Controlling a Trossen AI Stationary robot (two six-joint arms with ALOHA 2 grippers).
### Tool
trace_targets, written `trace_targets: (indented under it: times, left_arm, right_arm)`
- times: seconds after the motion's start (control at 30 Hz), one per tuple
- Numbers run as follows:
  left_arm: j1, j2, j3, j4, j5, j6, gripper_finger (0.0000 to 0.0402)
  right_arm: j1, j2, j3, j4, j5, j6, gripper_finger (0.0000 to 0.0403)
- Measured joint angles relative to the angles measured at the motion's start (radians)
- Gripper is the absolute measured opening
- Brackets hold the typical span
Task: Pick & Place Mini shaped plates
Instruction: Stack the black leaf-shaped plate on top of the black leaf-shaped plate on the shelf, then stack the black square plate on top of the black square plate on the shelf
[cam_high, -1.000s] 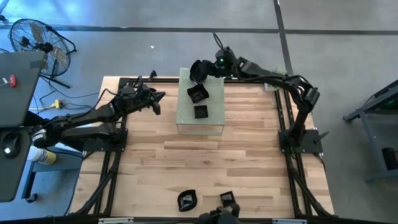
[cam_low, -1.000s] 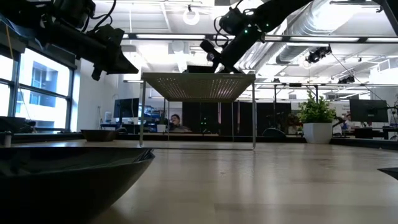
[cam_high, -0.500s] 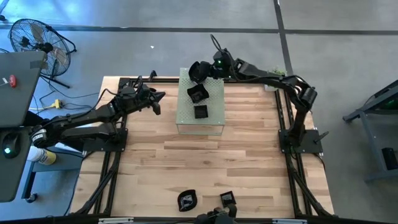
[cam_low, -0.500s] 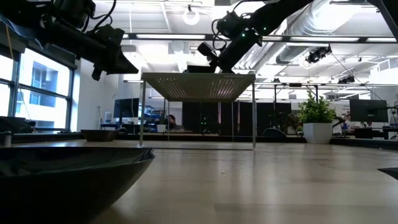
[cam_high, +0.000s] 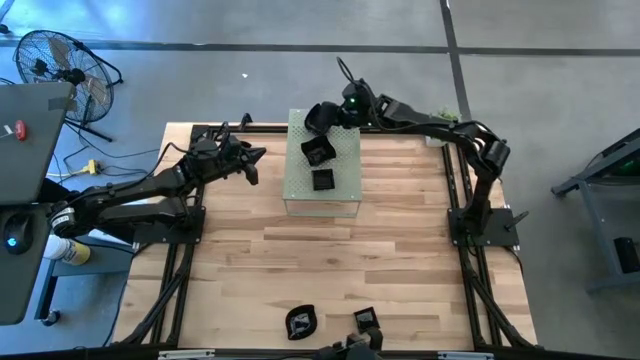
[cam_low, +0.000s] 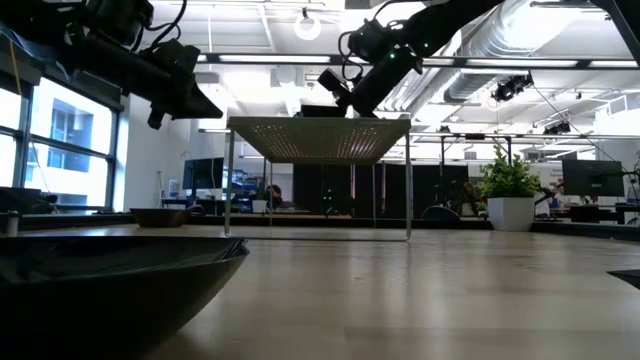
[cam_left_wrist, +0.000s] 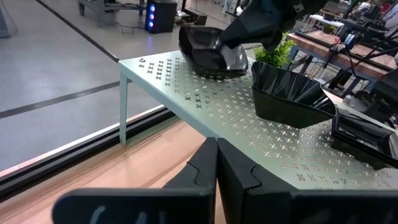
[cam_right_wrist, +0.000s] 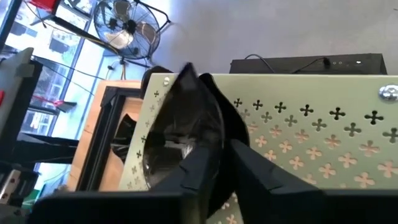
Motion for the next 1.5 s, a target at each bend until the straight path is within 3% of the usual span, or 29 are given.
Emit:
trace_targets:
  times: [0.2, 0.4, 0.57, 0.8, 1.0, 1.17, 1.3, 1.5]
  left_arm:
    - [0.0, 0.0, 0.0, 0.0, 0.002, 0.0, 0.0]
    - [0.0, 0.0, 0.0, 0.0, 0.002, 0.0, 0.0]
    - [0.0, 0.0, 0.0, 0.0, 0.002, 0.0, 0.0]
    - [0.0, 0.0, 0.0, 0.0, 0.0, 0.0, 0.0]
    - [0.0, 0.0, 0.0, -0.001, 0.0, 0.0, 0.0]
    - [0.0, 0.0, 0.0, -0.002, 0.007, 0.0, 0.0]
    - [0.0, 0.0, 0.0, -0.023, 0.007, 0.0, 0.0]
    - [0.0, 0.0, 0.0, -0.078, 0.02, 0.0, 0.0]
  right_arm:
    - [0.0, -0.005, 0.0, -0.004, -0.006, -0.015, 0.0113]
    - [-0.007, -0.065, 0.0, -0.014, -0.007, -0.107, 0.0128]
    - [-0.015, -0.111, 0.0, -0.043, -0.018, -0.188, 0.0101]
    - [0.016, -0.174, 0.0, -0.121, -0.14, -0.387, 0.0007]
    - [0.118, -0.287, 0.0, -0.275, -0.148, -0.596, 0.0006]
    - [0.225, -0.35, 0.0, -0.379, -0.15, -0.67, 0.0005]
    - [0.311, -0.406, -0.056, -0.387, -0.146, -0.663, 0.0003]
    - [0.487, -0.523, -0.272, -0.376, -0.19, -0.515, 0.0002]
